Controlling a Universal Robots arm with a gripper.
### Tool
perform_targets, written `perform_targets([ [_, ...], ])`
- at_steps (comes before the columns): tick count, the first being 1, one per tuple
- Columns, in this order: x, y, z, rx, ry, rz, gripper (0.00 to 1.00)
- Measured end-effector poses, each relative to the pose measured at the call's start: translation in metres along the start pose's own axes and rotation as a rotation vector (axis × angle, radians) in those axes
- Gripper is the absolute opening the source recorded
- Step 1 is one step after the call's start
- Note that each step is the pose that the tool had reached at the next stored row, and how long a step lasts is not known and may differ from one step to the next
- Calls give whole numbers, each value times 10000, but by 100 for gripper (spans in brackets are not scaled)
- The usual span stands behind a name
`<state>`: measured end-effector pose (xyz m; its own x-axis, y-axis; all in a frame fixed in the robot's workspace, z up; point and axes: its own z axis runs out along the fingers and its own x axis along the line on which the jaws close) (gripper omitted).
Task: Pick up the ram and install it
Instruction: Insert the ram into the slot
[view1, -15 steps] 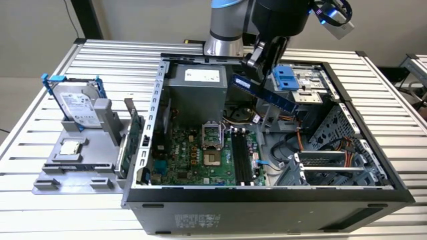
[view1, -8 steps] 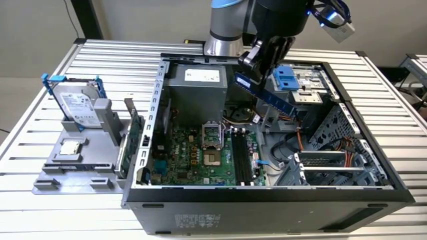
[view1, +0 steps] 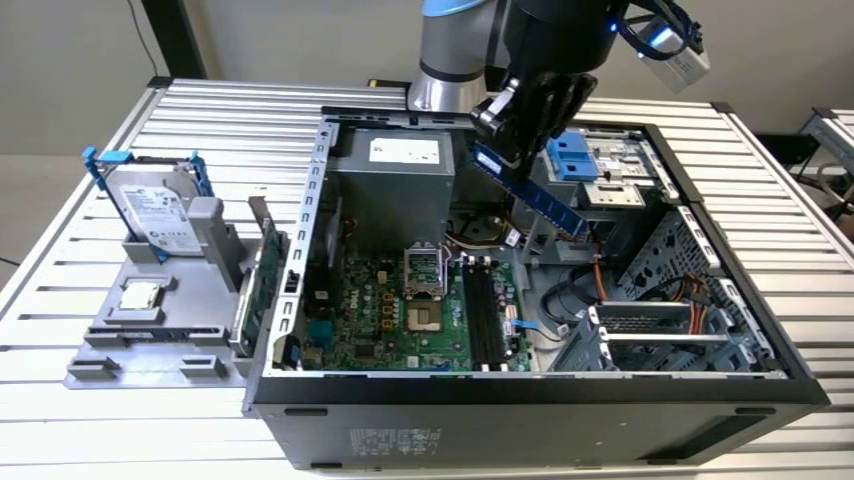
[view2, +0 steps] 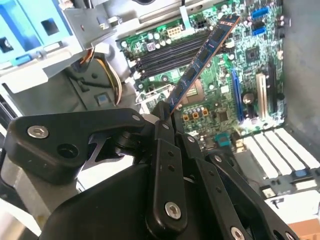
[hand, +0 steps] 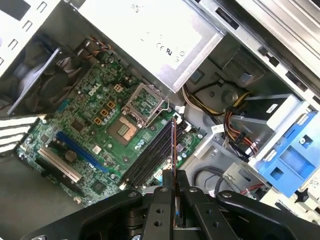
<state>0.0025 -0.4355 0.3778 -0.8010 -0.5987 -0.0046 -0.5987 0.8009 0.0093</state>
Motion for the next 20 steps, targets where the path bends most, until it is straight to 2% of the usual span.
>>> perform_targets([
  [10, 0, 0, 0, 8, -16, 1731, 0],
  [20, 0, 0, 0, 15, -30, 3175, 0],
])
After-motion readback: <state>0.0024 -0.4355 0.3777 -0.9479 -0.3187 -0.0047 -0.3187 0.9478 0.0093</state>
